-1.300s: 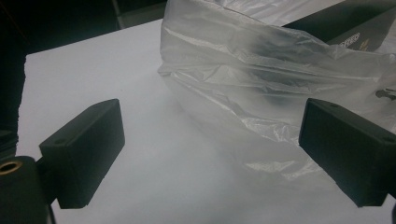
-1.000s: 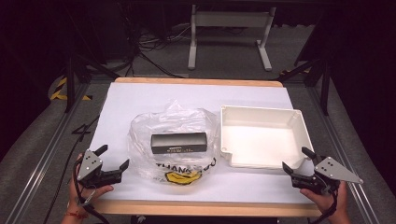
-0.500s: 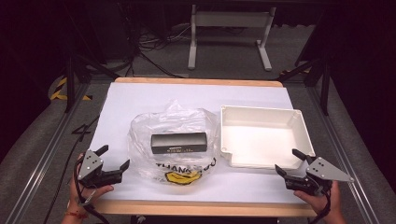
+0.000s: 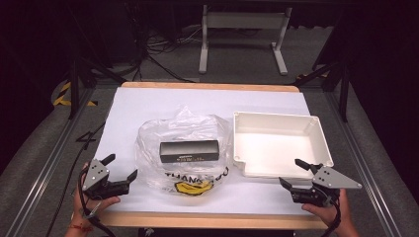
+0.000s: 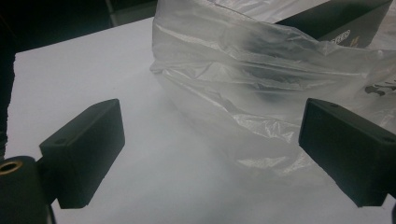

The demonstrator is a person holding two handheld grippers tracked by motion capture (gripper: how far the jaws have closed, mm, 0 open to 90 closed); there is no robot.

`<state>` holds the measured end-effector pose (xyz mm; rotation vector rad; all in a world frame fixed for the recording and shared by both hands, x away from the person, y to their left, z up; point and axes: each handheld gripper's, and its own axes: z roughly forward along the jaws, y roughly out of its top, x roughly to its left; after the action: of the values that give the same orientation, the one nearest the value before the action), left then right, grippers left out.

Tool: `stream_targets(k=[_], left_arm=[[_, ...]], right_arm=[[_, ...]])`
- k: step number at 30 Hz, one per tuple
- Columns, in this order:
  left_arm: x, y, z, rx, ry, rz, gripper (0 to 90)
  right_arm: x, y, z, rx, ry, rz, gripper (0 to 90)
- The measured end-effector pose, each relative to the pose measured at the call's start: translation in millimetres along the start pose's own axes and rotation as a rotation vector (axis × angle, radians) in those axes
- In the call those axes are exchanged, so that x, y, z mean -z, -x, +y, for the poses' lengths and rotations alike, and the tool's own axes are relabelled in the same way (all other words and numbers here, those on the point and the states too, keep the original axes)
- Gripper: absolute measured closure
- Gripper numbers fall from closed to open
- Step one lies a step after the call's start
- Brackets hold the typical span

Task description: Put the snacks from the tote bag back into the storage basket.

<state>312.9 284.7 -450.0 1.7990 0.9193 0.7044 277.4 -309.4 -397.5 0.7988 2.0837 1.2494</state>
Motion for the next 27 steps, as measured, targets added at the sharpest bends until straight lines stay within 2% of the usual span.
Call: stream_targets(k=[4, 8, 12, 15, 18, 19, 21, 23, 27], left_arm=[[-0.8, 0.2, 0.0, -0.003, -0.004, -0.003, 7.8], [-0.9, 0.6, -0.1, -0.001, -0.002, -0.014, 7.9], [-1.3, 0.8, -0.3, -0.004, -0.006, -0.015, 7.9], [-1.1, 0.0, -0.8, 0.007, -0.006, -0.015, 7.9], [-1.3, -0.2, -0.9, 0.006, -0.012, -0.017, 7.9], [-1.2, 0.3, -0.8, 0.005, -0.011, -0.020, 7.8], [-1.0, 0.4, -0.9, 0.007, -0.004, -0.021, 7.9], [-1.1, -0.2, -1.3, 0.008, -0.006, -0.022, 7.9], [-1.5, -0.3, -2.0, 0.006, -0.010, -0.021, 7.9]], right_arm=[[-5.1, -6.5, 6.2, 0.025, -0.017, 0.048, 22.9], [-10.1, -12.1, 15.0, 0.049, -0.017, 0.067, 24.9], [-16.8, -18.6, 22.9, 0.087, -0.012, 0.120, 34.5], [-24.4, -24.8, 29.7, 0.115, -0.033, 0.143, 36.3], [-32.0, -27.2, 37.5, 0.135, -0.041, 0.165, 35.9], [-36.0, -27.0, 41.6, 0.135, -0.037, 0.186, 35.6], [-42.6, -27.8, 49.0, 0.166, -0.049, 0.194, 35.6], [-48.7, -28.3, 56.3, 0.185, -0.049, 0.222, 35.9], [-61.2, -30.6, 69.9, 0.229, -0.059, 0.238, 35.4]])
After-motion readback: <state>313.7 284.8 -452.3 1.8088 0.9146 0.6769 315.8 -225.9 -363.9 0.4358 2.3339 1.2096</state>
